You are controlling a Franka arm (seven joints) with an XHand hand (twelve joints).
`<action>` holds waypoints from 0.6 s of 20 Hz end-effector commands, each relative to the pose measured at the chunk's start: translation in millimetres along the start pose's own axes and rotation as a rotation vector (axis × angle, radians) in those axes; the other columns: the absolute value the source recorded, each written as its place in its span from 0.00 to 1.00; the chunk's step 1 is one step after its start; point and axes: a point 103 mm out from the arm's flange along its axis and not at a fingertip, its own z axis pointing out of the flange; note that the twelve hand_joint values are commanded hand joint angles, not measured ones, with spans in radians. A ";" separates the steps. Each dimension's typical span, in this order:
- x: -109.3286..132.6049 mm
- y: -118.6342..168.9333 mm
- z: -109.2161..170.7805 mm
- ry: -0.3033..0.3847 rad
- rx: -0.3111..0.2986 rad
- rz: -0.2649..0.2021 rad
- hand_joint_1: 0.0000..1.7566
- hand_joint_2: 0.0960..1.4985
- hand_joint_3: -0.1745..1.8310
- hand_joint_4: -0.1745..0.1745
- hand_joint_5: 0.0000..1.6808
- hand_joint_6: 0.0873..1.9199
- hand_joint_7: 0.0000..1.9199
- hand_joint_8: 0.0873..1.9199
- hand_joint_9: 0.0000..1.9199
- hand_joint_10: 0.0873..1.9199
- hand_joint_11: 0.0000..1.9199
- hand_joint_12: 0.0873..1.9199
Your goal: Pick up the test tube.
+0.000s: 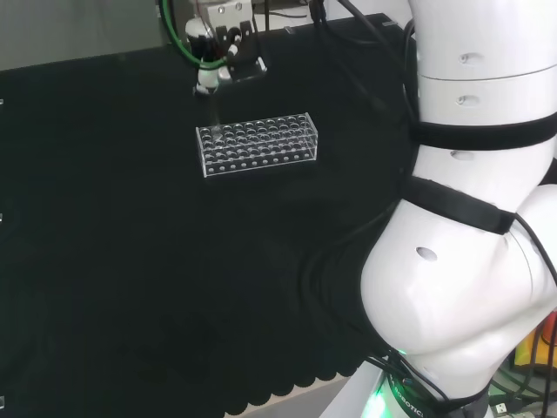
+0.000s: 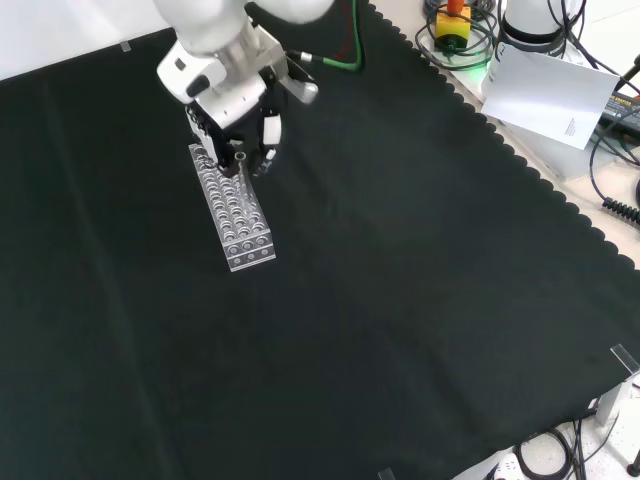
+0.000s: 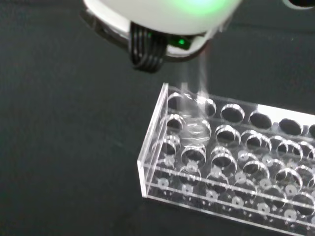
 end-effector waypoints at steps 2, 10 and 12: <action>-6.2 -10.6 -42.3 0.057 -0.041 -0.009 0.76 0.45 0.33 0.00 0.80 0.06 0.73 0.29 0.85 0.27 0.67 0.37; -10.5 -31.7 -86.6 0.120 -0.093 -0.010 0.76 0.45 0.33 0.00 0.80 0.05 0.73 0.30 0.85 0.28 0.67 0.37; -11.1 -37.6 -94.1 0.123 -0.102 -0.011 0.76 0.45 0.33 0.00 0.80 0.05 0.73 0.30 0.85 0.28 0.67 0.37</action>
